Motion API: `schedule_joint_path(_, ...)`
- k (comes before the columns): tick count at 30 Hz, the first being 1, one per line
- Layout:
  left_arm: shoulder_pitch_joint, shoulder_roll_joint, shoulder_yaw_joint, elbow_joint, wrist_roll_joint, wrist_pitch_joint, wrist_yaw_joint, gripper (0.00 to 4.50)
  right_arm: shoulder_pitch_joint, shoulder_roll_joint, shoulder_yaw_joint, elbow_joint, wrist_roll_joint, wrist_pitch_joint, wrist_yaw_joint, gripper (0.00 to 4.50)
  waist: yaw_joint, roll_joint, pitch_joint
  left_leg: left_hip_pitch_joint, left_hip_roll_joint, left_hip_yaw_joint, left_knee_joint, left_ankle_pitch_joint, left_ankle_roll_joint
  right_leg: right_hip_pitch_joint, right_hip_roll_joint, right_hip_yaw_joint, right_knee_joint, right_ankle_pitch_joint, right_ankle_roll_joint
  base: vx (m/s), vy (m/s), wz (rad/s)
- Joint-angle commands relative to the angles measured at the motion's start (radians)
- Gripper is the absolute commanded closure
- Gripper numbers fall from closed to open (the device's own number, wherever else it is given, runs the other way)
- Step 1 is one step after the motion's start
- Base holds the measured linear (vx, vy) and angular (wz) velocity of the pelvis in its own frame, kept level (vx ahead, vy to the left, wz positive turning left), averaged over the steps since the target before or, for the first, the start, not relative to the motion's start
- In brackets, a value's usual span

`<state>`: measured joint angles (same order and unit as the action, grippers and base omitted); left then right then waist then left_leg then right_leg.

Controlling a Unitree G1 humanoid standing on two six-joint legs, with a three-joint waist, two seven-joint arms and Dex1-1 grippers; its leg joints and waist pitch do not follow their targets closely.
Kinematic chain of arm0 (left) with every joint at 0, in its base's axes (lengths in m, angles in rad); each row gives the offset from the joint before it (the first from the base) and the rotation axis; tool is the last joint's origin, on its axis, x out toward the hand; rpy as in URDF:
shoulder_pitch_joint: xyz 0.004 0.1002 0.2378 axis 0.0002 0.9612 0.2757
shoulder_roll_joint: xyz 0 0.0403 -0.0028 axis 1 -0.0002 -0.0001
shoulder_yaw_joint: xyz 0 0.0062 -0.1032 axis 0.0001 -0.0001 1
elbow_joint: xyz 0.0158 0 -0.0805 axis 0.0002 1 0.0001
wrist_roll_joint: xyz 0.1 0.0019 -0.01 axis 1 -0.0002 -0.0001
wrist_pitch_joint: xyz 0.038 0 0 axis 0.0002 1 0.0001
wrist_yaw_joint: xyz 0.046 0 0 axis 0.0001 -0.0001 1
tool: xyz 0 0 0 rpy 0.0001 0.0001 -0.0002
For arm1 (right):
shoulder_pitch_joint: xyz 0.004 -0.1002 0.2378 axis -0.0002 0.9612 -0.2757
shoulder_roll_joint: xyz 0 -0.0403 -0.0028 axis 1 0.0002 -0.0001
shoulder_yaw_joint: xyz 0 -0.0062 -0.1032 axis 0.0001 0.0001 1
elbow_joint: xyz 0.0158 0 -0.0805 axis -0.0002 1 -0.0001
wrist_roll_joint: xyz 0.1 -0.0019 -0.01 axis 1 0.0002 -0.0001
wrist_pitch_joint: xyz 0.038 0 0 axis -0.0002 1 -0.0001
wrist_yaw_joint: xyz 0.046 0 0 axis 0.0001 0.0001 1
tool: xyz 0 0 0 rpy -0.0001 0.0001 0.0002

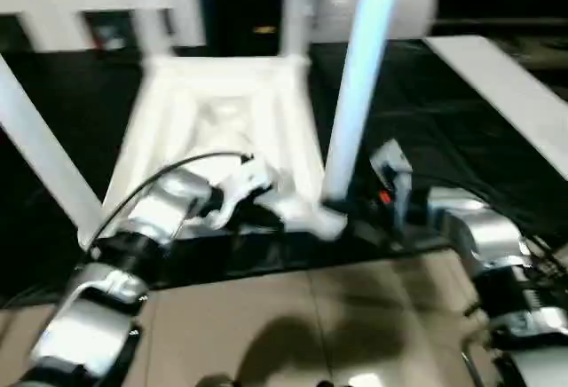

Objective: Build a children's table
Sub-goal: Rotate leg to tighten

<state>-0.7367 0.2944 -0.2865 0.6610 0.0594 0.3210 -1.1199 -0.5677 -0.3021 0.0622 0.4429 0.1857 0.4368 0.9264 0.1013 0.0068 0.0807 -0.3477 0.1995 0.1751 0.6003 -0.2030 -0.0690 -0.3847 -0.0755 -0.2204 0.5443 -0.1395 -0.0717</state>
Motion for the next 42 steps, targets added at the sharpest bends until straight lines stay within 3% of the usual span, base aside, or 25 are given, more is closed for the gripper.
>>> schedule_joint_path(1, -0.052, -0.078, 0.03, 0.014, -0.014, 0.044, 0.142, 4.5, -0.055, 0.124, 0.018, 0.037, -0.027, 0.099, -0.199, 2.53, -0.007, -0.001, -0.064, 0.009, 0.044, -0.029, -0.062, -0.197, 0.037, 0.064, -0.104, 0.049, -0.119, -0.546, 0.098, 0.0, 0.0, 0.0)
schedule_joint_path(2, -0.06, -0.096, 0.042, 0.024, -0.002, 0.062, 0.195, 4.5, -0.069, 0.154, 0.005, 0.064, -0.052, 0.09, -0.286, 2.53, -0.025, 0.001, -0.065, -0.001, 0.048, -0.035, -0.06, -0.211, 0.034, 0.074, -0.103, 0.04, -0.12, -0.541, 0.116, 0.0, 0.0, 0.0)
schedule_joint_path(3, -0.061, -0.097, 0.043, 0.024, -0.002, 0.063, 0.197, 4.5, -0.07, 0.156, 0.005, 0.064, -0.053, 0.089, -0.29, 2.53, -0.029, 0.005, -0.067, 0.0, 0.056, -0.039, -0.06, -0.222, 0.034, 0.076, -0.107, 0.038, -0.118, -0.536, 0.12, 0.0, 0.0, 0.0)
schedule_joint_path(4, -0.068, -0.114, 0.054, 0.029, 0.005, 0.074, 0.243, 4.5, -0.086, 0.188, -0.022, 0.104, -0.035, 0.066, -0.344, 2.53, -0.039, 0.009, -0.067, 0.005, 0.069, -0.043, -0.064, -0.254, 0.044, 0.074, -0.108, 0.043, -0.115, -0.52, 0.127, 0.0, 0.0, 0.0)
schedule_joint_path(5, -0.072, -0.122, 0.058, 0.031, 0.009, 0.075, 0.262, 4.5, -0.094, 0.2, -0.032, 0.123, -0.03, 0.05, -0.368, 2.19, -0.045, 0.007, -0.067, 0.014, 0.064, -0.04, -0.062, -0.264, 0.045, 0.064, -0.114, 0.05, -0.117, -0.512, 0.115, 0.0, 0.0, 0.0)
schedule_joint_path(7, -0.073, -0.128, 0.061, 0.027, 0.012, 0.079, 0.273, 4.5, -0.096, 0.205, -0.032, 0.126, -0.034, 0.042, -0.38, 1.99, -0.045, 0.003, -0.066, 0.011, 0.04, -0.03, -0.059, -0.229, 0.053, 0.066, -0.111, 0.05, -0.12, -0.5, 0.108, 0.0, 0.0, 0.0)
schedule_joint_path(10, -0.072, -0.13, 0.054, 0.017, 0.019, 0.081, 0.276, 4.5, -0.098, 0.199, -0.03, 0.125, -0.046, 0.004, -0.375, 1.75, -0.041, 0.003, -0.069, 0.006, 0.043, -0.031, -0.064, -0.183, 0.07, 0.067, -0.108, 0.056, -0.107, -0.439, 0.091, 0.0, 0.0, 0.0)
schedule_joint_path(12, -0.065, -0.119, 0.039, 0.013, 0.023, 0.061, 0.263, 4.5, -0.091, 0.187, -0.042, 0.107, -0.047, -0.009, -0.353, 1.52, -0.039, 0.002, -0.073, 0.003, 0.052, -0.034, -0.066, -0.156, 0.08, 0.068, -0.111, 0.065, -0.093, -0.379, 0.06, 0.0, 0.0, 0.0)
schedule_joint_path(16, -0.045, -0.081, 0.01, 0.008, 0.039, -0.006, 0.212, 4.5, -0.071, 0.137, -0.058, 0.081, -0.027, -0.071, -0.251, 1.08, -0.029, 0.0, -0.077, -0.003, 0.05, -0.029, -0.065, -0.112, 0.102, 0.071, -0.112, 0.076, -0.076, -0.314, 0.024, 0.0, 0.0, 0.0)
schedule_joint_path(18, -0.025, -0.055, -0.01, -0.005, 0.035, -0.065, 0.147, 4.5, -0.057, 0.095, -0.063, 0.071, -0.01, -0.108, -0.184, 0.99, -0.023, -0.002, -0.08, -0.001, 0.052, -0.029, -0.064, -0.096, 0.108, 0.068, -0.113, 0.079, -0.07, -0.295, 0.012, 0.0, 0.0, 0.0)
schedule_joint_path(19, -0.012, -0.04, -0.019, -0.014, 0.028, -0.122, 0.101, 4.5, -0.044, 0.063, -0.064, 0.057, 0.005, -0.129, -0.121, 0.93, -0.022, -0.002, -0.083, -0.007, 0.051, -0.028, -0.062, -0.08, 0.114, 0.073, -0.112, 0.081, -0.062, -0.269, 0.006, 0.0, 0.0, 0.0)
schedule_joint_path(22, 0.004, -0.012, -0.035, -0.023, 0.02, -0.181, 0.029, 4.5, -0.025, 0.012, -0.061, 0.038, 0.027, -0.163, -0.018, 0.59, -0.001, -0.005, -0.091, -0.01, 0.054, -0.027, -0.057, -0.028, 0.141, 0.07, -0.108, 0.083, -0.046, -0.202, -0.001, 0.0, 0.0, 0.0)
schedule_joint_path(23, 0.006, 0.019, -0.059, -0.017, 0.021, -0.224, -0.036, 4.5, -0.005, -0.05, -0.041, 0.025, 0.032, -0.177, 0.099, 0.51, 0.009, -0.001, -0.092, -0.008, 0.058, -0.026, -0.055, -0.022, 0.151, 0.065, -0.105, 0.083, -0.042, -0.191, -0.006, 0.0, 0.0, 0.0)
schedule_joint_path(26, 0.005, 0.047, -0.081, -0.011, 0.025, -0.262, -0.099, 4.5, 0.007, -0.107, -0.016, 0.025, 0.03, -0.187, 0.2, 0.15, 0.027, -0.001, -0.089, -0.001, 0.065, -0.023, -0.056, -0.038, 0.144, 0.058, -0.108, 0.085, -0.046, -0.225, -0.012, 0.0, 0.0, 0.0)
schedule_joint_path(29, 0.003, 0.078, -0.108, -0.005, 0.037, -0.302, -0.165, 4.5, 0.009, -0.157, 0.019, 0.041, 0.006, -0.23, 0.275, 0.15, 0.043, -0.004, -0.089, 0.003, 0.063, -0.019, -0.059, -0.074, 0.112, 0.057, -0.111, 0.087, -0.055, -0.301, -0.003, 0.0, 0.0, 0.0)
schedule_joint_path(30, 0.003, 0.088, -0.116, -0.006, 0.043, -0.313, -0.184, 4.5, 0.009, -0.168, 0.028, 0.044, 0.003, -0.24, 0.296, 0.15, 0.045, -0.004, -0.089, 0.003, 0.062, -0.019, -0.059, -0.077, 0.108, 0.057, -0.111, 0.087, -0.056, -0.308, -0.001, 0.0, 0.0, 0.0)
schedule_joint_path(31, 0.002, 0.095, -0.123, -0.001, 0.047, -0.332, -0.2, 4.5, 0.009, -0.179, 0.037, 0.048, 0.007, -0.246, 0.329, 0.15, 0.046, -0.012, -0.09, 0.003, 0.06, -0.017, -0.06, -0.089, 0.105, 0.059, -0.11, 0.086, -0.059, -0.329, 0.005, 0.0, 0.0, 0.0)
schedule_joint_path(32, 0.0, 0.099, -0.126, 0.004, 0.05, -0.344, -0.209, 4.5, 0.009, -0.185, 0.043, 0.051, 0.011, -0.25, 0.35, 0.15, 0.05, -0.01, -0.091, 0.002, 0.06, -0.018, -0.06, -0.086, 0.103, 0.06, -0.111, 0.087, -0.058, -0.335, 0.011, 0.0, 0.0, 0.0)
schedule_joint_path(35, 0.003, 0.111, -0.139, -0.002, 0.047, -0.362, -0.252, 4.5, 0.01, -0.193, 0.055, 0.049, 0.028, -0.261, 0.423, 0.48, 0.055, -0.01, -0.093, 0.001, 0.06, -0.017, -0.059, -0.077, 0.106, 0.059, -0.11, 0.086, -0.058, -0.331, 0.017, 0.0, 0.0, 0.0)
schedule_joint_path(36, 0.004, 0.116, -0.144, -0.004, 0.048, -0.37, -0.266, 4.5, 0.008, -0.19, 0.057, 0.05, 0.039, -0.257, 0.45, 0.48, 0.055, -0.015, -0.096, 0.001, 0.061, -0.017, -0.058, -0.071, 0.104, 0.06, -0.11, 0.087, -0.056, -0.326, 0.017, 0.0, 0.0, 0.0)
schedule_joint_path(39, 0.006, 0.123, -0.155, -0.008, 0.053, -0.387, -0.284, 4.5, 0.005, -0.186, 0.072, 0.051, 0.058, -0.235, 0.501, 0.74, 0.062, -0.013, -0.098, 0.0, 0.062, -0.018, -0.057, -0.056, 0.112, 0.058, -0.109, 0.086, -0.052, -0.311, 0.012, 0.0, 0.0, 0.0)
schedule_joint_path(42, 0.006, 0.125, -0.155, -0.001, 0.05, -0.399, -0.293, 4.5, -0.005, -0.165, 0.09, 0.088, 0.049, -0.266, 0.506, 0.92, 0.068, -0.013, -0.099, 0.002, 0.064, -0.018, -0.057, -0.054, 0.104, 0.056, -0.111, 0.087, -0.053, -0.317, 0.008, 0.0, 0.0, 0.0)
